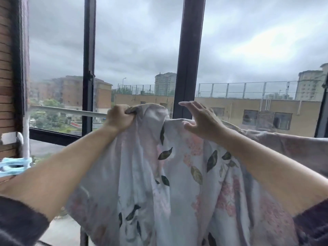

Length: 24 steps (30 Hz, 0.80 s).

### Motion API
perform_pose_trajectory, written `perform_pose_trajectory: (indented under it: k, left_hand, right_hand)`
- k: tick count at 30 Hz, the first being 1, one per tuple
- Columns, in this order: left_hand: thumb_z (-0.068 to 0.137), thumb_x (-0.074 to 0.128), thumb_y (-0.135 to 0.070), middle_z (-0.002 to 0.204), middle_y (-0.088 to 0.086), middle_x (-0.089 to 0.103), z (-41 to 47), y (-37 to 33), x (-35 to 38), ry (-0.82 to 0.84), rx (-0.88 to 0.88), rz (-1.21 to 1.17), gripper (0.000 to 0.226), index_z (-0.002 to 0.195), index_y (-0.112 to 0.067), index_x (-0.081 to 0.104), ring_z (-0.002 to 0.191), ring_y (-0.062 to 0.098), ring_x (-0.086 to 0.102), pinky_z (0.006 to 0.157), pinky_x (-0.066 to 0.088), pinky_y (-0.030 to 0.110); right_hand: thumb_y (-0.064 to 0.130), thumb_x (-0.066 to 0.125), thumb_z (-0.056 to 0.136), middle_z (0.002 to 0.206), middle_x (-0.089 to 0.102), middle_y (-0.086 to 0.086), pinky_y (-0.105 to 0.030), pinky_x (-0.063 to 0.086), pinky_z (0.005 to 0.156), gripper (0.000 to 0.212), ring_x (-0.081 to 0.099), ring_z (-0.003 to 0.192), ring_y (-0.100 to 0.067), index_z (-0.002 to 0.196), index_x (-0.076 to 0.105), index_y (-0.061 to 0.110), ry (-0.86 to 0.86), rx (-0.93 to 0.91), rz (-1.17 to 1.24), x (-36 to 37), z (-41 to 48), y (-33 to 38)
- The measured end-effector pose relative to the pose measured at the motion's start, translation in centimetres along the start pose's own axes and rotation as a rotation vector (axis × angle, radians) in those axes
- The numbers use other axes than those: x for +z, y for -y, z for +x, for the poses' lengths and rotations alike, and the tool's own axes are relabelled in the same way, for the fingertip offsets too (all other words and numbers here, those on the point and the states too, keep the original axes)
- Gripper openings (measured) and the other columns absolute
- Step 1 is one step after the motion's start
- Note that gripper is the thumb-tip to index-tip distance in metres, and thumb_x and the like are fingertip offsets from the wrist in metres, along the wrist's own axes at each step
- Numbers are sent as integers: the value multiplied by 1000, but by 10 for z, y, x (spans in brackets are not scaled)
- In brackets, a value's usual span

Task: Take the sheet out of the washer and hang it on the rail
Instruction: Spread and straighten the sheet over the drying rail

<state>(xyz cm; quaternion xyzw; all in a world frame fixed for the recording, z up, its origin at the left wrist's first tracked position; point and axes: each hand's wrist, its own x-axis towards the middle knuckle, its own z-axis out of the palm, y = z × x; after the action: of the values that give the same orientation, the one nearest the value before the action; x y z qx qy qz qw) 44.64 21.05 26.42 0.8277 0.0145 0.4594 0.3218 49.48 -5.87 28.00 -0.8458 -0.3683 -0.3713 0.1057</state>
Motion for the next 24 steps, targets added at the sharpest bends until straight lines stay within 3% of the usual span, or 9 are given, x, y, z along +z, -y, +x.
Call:
perform_pose_trajectory:
  k: [5, 7, 9, 11, 14, 16, 17, 19, 24]
  left_hand:
    - [85, 65, -24, 68, 4, 64, 42, -14, -29, 91, 231, 33, 26, 68, -5, 68, 66, 18, 58, 57, 46, 19]
    - [80, 68, -24, 64, -8, 67, 66, -9, -41, 104, 318, 16, 20, 67, -9, 71, 67, 5, 62, 64, 50, 17]
    - [80, 69, -19, 45, -15, 50, 85, -1, -50, 100, 352, 21, 34, 49, -17, 55, 53, -3, 48, 50, 35, 8]
    - [79, 71, -19, 43, -13, 40, 102, 13, -57, 149, 339, -17, 45, 44, -18, 43, 51, 0, 38, 46, 30, 12]
    - [75, 77, -27, 49, -14, 51, 118, 50, -58, 542, 249, 81, 30, 52, -24, 59, 48, -1, 47, 50, 38, 20]
    - [74, 77, -25, 58, -11, 61, 125, 76, -58, 822, 113, 295, 16, 63, -22, 65, 53, 4, 59, 51, 45, 19]
    - [74, 76, -22, 59, -8, 62, 131, 86, -60, 849, 92, 355, 15, 64, -20, 65, 53, 7, 61, 50, 45, 18]
    - [77, 72, -24, 64, -2, 61, 156, 96, -65, 649, 155, 424, 18, 64, -19, 61, 64, 15, 63, 54, 45, 21]
    - [89, 52, -22, 90, 9, 63, 238, 85, -51, -172, 409, 590, 20, 74, -18, 64, 94, 31, 60, 78, 40, 36]
  right_hand:
    - [44, 66, 83, 151, 36, 4, -42, 32, 109, 90, 35, 135, -17, 151, 9, 31, 188, -8, 287, 20, 58, 63]
    - [36, 67, 85, 131, 57, -1, -33, 40, 98, 72, 50, 119, -18, 146, 31, 22, 230, 53, 337, 26, 86, 74]
    - [31, 64, 88, 91, 64, -10, -32, 44, 75, 30, 60, 89, -24, 106, 65, 7, 196, 93, 293, 35, 111, 79]
    - [30, 60, 87, 64, 50, -7, -30, 36, 58, 34, 50, 64, -21, 75, 62, -1, 111, 152, 281, 47, 132, 74]
    - [20, 58, 80, 52, 48, 1, -28, 40, 53, 26, 50, 58, -18, 59, 57, 6, -33, 276, 206, 58, 159, 56]
    - [17, 53, 73, 55, 58, 1, -32, 50, 58, 17, 58, 62, -21, 61, 58, 6, -112, 338, 125, 58, 172, 45]
    - [17, 51, 71, 61, 64, -1, -34, 53, 62, 15, 61, 67, -24, 67, 62, 7, -149, 364, 84, 57, 177, 41]
    - [14, 50, 70, 69, 66, -2, -32, 51, 64, 18, 61, 75, -27, 72, 67, 9, -205, 408, -19, 55, 188, 35]
    - [17, 51, 75, 77, 60, -3, -27, 36, 65, 20, 56, 75, -28, 71, 70, 15, -441, 530, -182, 43, 225, 28]
